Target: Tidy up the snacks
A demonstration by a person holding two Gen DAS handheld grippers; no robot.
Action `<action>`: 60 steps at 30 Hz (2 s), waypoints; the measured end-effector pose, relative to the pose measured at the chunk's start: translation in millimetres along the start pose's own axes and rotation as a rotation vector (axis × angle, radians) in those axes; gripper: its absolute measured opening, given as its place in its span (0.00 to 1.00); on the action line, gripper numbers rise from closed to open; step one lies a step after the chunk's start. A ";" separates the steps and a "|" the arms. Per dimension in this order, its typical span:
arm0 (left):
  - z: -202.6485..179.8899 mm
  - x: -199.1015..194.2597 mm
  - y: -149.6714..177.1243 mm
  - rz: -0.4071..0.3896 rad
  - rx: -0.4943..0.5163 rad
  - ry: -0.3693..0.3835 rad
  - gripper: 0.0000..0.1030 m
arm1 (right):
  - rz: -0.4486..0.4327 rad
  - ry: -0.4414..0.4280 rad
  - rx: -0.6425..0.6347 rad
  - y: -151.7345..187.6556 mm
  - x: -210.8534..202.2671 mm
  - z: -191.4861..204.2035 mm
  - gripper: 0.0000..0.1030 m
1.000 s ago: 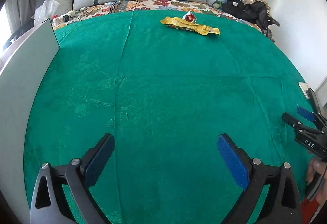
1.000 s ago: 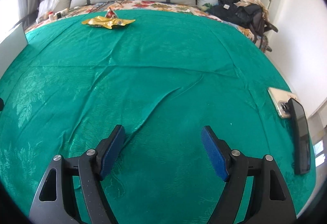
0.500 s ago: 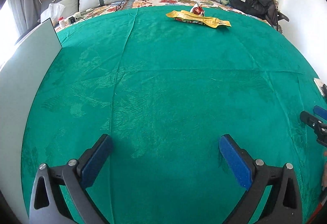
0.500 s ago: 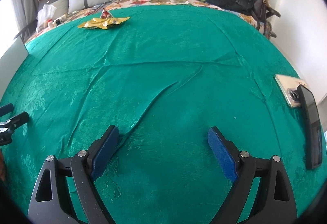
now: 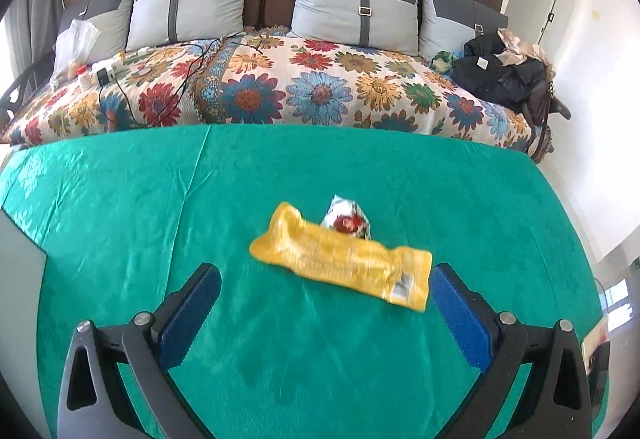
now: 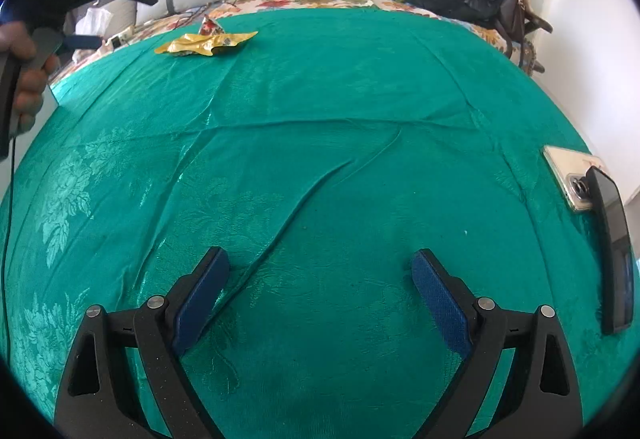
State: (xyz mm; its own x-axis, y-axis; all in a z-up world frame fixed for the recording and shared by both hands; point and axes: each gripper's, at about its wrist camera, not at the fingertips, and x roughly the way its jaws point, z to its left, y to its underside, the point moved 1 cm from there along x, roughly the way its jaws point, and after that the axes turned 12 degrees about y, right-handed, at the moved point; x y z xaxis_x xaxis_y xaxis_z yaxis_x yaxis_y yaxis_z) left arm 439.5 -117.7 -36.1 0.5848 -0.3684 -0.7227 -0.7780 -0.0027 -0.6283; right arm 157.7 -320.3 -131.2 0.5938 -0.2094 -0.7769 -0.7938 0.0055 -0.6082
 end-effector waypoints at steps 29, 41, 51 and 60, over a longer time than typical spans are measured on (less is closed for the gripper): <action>-3.4 6.3 128.0 0.254 0.213 0.108 0.43 | 0.001 -0.003 -0.004 -0.9 2.3 2.9 0.94; 37.4 -126.8 254.6 0.155 0.015 0.058 0.79 | 0.000 -0.003 -0.004 -0.6 2.2 2.7 0.94; 10.6 -106.0 245.6 0.144 0.113 0.070 0.81 | 0.000 -0.004 -0.004 -0.5 1.9 1.9 0.94; 22.7 -67.6 209.6 0.043 -0.076 0.053 0.84 | 0.000 -0.004 -0.004 -0.4 2.2 1.4 0.94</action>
State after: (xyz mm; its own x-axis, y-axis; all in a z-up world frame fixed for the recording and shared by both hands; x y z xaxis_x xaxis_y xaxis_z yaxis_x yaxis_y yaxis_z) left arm 242.1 -72.2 -125.5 0.5392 -0.4184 -0.7309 -0.8184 -0.0553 -0.5720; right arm 159.4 -319.4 -132.9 0.5944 -0.2055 -0.7775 -0.7943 0.0013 -0.6076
